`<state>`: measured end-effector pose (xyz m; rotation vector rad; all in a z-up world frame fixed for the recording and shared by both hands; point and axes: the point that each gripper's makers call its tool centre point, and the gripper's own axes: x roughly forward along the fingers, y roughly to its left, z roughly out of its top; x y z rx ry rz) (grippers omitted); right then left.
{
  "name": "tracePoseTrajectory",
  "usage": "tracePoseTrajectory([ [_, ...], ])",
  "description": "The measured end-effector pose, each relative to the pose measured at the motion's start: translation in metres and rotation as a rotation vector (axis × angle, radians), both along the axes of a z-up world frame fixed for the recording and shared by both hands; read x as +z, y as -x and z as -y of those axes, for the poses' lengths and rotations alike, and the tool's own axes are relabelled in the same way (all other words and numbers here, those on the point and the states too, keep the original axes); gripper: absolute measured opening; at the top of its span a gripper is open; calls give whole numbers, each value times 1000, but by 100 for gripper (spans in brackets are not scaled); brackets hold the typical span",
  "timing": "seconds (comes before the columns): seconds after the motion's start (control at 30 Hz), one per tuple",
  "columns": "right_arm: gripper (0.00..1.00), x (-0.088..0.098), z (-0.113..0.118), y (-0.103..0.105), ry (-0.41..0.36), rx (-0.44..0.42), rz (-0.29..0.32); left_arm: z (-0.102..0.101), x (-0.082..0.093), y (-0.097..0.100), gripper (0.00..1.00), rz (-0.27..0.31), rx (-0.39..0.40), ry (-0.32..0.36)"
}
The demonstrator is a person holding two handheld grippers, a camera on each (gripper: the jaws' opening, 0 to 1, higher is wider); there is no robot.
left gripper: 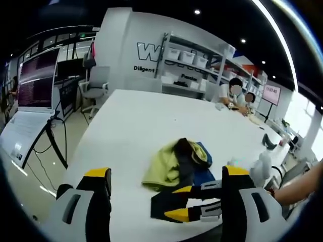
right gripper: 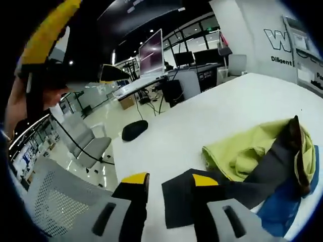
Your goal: Fold the garment on the visible template until the final outline fits inside the template.
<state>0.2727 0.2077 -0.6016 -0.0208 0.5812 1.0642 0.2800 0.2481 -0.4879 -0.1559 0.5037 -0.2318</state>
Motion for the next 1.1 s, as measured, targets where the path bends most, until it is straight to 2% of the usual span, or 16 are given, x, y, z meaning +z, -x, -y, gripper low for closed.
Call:
tracePoseTrajectory([
  [0.1,46,11,24,-16,15,-64,57,1,-1,-3,88,2,-3,-2],
  [0.23,50,28,57,-37,65,-126,191,9,-6,-9,87,-4,-18,0],
  [0.37,55,38,89,-55,86,-200,240,20,-11,-16,85,-9,-44,-9],
  [0.57,54,29,127,-75,126,-278,225,40,-17,-27,85,-20,-90,-3],
  [0.77,52,17,151,-87,157,-315,207,55,-26,-41,83,-29,-126,0],
  [0.93,46,3,164,-93,198,-315,200,65,-35,-50,82,-14,-158,-13],
  [1.1,35,-13,174,-100,229,-309,182,73,-51,-63,76,-38,-175,-17],
])
